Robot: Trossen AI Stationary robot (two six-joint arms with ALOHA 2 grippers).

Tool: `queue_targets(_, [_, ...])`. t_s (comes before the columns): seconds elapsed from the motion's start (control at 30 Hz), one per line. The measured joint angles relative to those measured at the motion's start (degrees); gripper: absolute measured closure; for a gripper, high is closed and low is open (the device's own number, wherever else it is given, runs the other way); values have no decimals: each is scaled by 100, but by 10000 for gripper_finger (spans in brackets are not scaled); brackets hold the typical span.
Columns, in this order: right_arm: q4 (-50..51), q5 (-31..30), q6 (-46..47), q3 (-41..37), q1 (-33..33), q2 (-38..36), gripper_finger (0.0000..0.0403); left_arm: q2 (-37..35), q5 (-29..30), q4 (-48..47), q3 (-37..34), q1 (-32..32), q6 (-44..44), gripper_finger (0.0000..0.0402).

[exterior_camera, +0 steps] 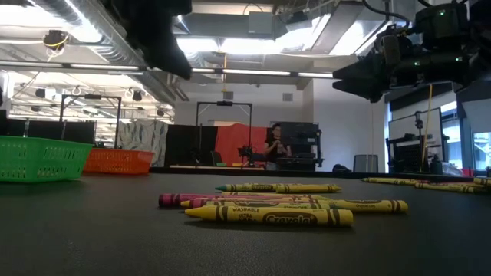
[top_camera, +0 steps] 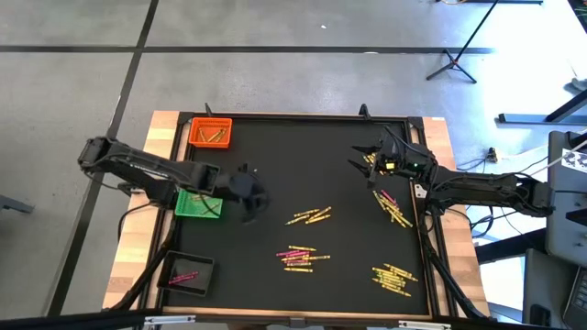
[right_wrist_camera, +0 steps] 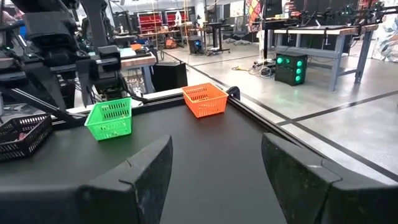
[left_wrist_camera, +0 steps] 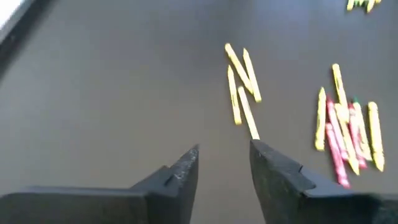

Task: Sort crayons
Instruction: Put the yellow crayon into the green bin

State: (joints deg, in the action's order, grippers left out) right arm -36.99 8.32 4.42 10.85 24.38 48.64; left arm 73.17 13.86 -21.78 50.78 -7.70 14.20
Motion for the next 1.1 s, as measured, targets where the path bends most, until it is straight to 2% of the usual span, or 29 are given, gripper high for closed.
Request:
queue_targets(0.23, [-7,-161,19,0,0,0,157,318,87,2080,-855,403,-388,271])
queue_targets(0.4, [4,-403,-54,0,4,0,157,1138,27,2876,-973,495,157,271])
queue_targets(0.5, [7,-429,-58,0,4,0,157,1751,45,3587,-973,476,159,272])
queue_targets(0.7, [207,-441,-49,0,2,0,157,2697,-762,4809,-948,571,78,272])
queue_targets(0.8, [280,-626,-17,0,2,0,157,2994,-1039,4994,-781,593,65,272])
queue_targets(0.97, [282,-639,-14,0,2,0,157,3482,-1018,4966,-498,533,-21,272])
queue_targets(1.1, [282,-765,-14,0,2,0,157,3612,-990,4977,-446,569,-75,272])
